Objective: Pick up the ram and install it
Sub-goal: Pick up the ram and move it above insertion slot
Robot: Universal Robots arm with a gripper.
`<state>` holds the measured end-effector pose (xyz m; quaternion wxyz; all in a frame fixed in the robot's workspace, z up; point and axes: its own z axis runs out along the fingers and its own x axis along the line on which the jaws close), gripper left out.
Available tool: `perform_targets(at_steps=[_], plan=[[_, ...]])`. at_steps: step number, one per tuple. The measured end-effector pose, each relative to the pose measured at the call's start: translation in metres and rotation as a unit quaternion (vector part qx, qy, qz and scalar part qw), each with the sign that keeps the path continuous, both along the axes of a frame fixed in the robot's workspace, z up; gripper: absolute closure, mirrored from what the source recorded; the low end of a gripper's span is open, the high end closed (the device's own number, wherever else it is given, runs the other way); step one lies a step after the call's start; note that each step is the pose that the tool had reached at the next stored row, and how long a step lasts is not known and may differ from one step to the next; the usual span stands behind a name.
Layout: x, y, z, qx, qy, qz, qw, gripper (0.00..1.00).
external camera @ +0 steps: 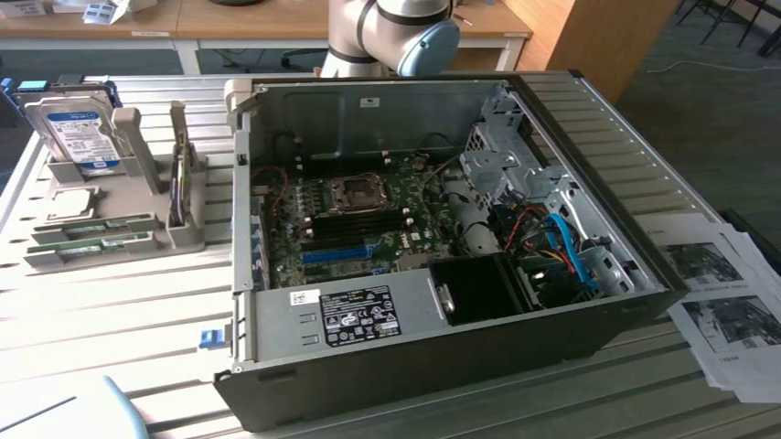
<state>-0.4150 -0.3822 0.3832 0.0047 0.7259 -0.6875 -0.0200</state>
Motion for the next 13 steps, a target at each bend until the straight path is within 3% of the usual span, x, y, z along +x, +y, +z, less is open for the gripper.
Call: perform_targets(at_steps=[13], plan=[[0.0000, 0.0000, -0.0016, 0.0001, -0.0002, 0.000, 1.0000, 0.91]])
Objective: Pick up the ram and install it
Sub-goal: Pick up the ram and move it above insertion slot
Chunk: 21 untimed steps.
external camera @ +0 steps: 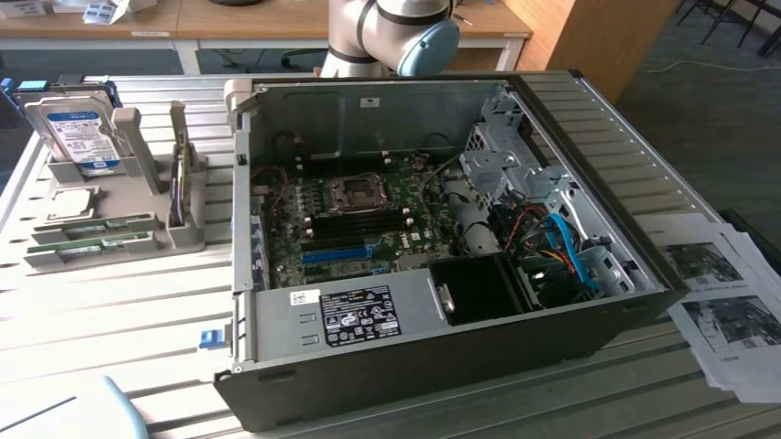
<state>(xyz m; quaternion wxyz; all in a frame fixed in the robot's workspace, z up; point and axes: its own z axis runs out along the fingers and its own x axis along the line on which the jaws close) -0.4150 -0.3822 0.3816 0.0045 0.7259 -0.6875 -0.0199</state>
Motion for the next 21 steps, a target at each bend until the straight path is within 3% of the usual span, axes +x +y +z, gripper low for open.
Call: perform_targets(at_steps=[21], plan=[[0.000, 0.0000, -0.0369, 0.0003, -0.0001, 0.000, 1.0000, 0.91]])
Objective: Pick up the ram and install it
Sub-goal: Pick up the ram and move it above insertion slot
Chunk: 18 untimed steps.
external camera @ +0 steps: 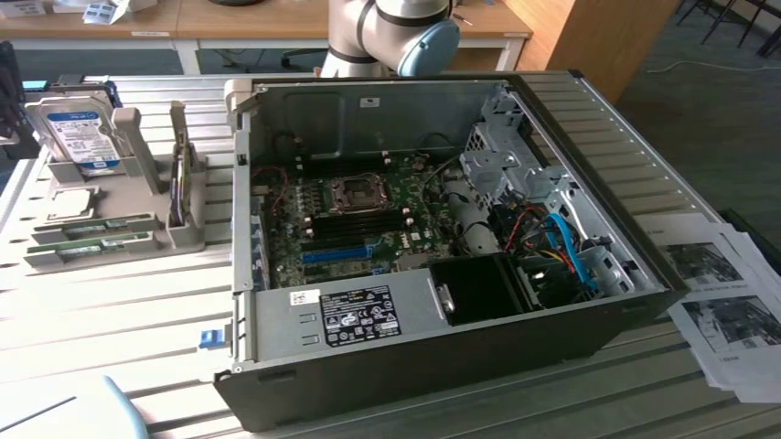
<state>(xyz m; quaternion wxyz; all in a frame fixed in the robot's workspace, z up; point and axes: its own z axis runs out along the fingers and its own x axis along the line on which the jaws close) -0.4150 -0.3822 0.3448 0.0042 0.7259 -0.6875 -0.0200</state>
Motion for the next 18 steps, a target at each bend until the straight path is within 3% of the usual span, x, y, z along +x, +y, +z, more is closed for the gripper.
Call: perform_targets(at_steps=[18], plan=[[0.000, 0.0000, -0.0264, 0.0000, -0.0001, 0.000, 1.0000, 0.91]])
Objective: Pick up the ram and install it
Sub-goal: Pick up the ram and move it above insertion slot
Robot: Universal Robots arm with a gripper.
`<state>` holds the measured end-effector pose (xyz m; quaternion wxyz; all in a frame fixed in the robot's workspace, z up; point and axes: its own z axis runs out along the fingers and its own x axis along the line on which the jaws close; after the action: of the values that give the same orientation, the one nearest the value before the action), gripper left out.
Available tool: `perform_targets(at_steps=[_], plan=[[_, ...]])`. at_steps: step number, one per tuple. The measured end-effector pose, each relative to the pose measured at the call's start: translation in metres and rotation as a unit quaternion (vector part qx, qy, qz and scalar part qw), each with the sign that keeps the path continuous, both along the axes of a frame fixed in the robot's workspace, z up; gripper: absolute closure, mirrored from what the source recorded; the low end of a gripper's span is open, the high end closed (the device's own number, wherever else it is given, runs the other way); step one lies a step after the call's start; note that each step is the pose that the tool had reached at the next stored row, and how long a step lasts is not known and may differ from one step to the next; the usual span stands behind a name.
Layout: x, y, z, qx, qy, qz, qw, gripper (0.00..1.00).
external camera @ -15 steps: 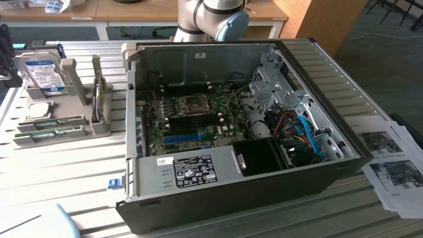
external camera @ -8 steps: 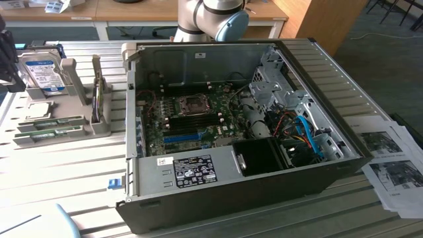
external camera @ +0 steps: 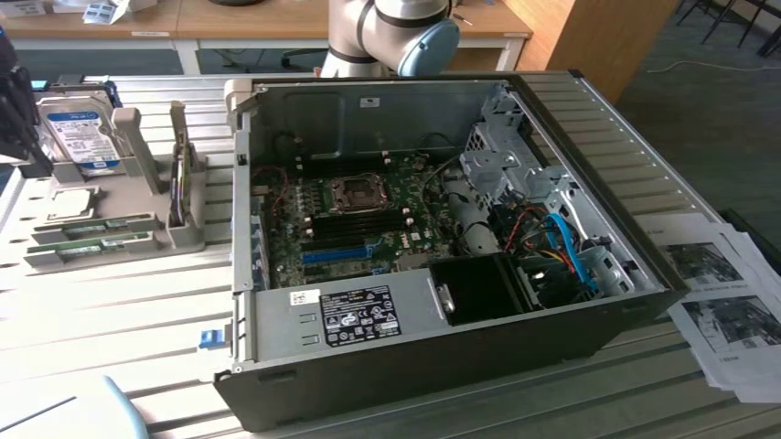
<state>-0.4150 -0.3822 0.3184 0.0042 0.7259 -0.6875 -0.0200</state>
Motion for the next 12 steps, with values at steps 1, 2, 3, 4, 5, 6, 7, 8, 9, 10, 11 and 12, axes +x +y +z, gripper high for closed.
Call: perform_targets(at_steps=[1, 2, 3, 4, 5, 6, 7, 8, 9, 10, 11, 12], plan=[[0.000, 0.0000, -0.0012, 0.0000, 0.0001, 0.000, 1.0000, 0.91], [0.000, 0.0000, -0.0024, -0.0001, 0.0001, 0.000, 1.0000, 0.91], [0.000, 0.0000, -0.0038, -0.0001, 0.0001, 0.000, 1.0000, 0.91], [0.000, 0.0000, -0.0052, 0.0000, 0.0001, 0.000, 1.0000, 0.91], [0.000, 0.0000, -0.0065, 0.0000, 0.0001, 0.000, 1.0000, 0.91], [0.000, 0.0000, -0.0079, 0.0000, 0.0001, 0.000, 1.0000, 0.91], [0.000, 0.0000, -0.0091, 0.0000, 0.0001, 0.000, 1.0000, 0.91], [0.000, 0.0000, -0.0104, 0.0000, 0.0001, 0.000, 1.0000, 0.91], [0.000, 0.0000, -0.0117, 0.0000, 0.0001, 0.000, 1.0000, 0.91], [0.000, 0.0000, -0.0129, 0.0000, 0.0001, 0.000, 1.0000, 0.91], [0.000, 0.0000, -0.0142, 0.0000, 0.0001, 0.000, 1.0000, 0.91], [0.000, 0.0000, -0.0154, 0.0000, 0.0001, 0.000, 1.0000, 0.91]])
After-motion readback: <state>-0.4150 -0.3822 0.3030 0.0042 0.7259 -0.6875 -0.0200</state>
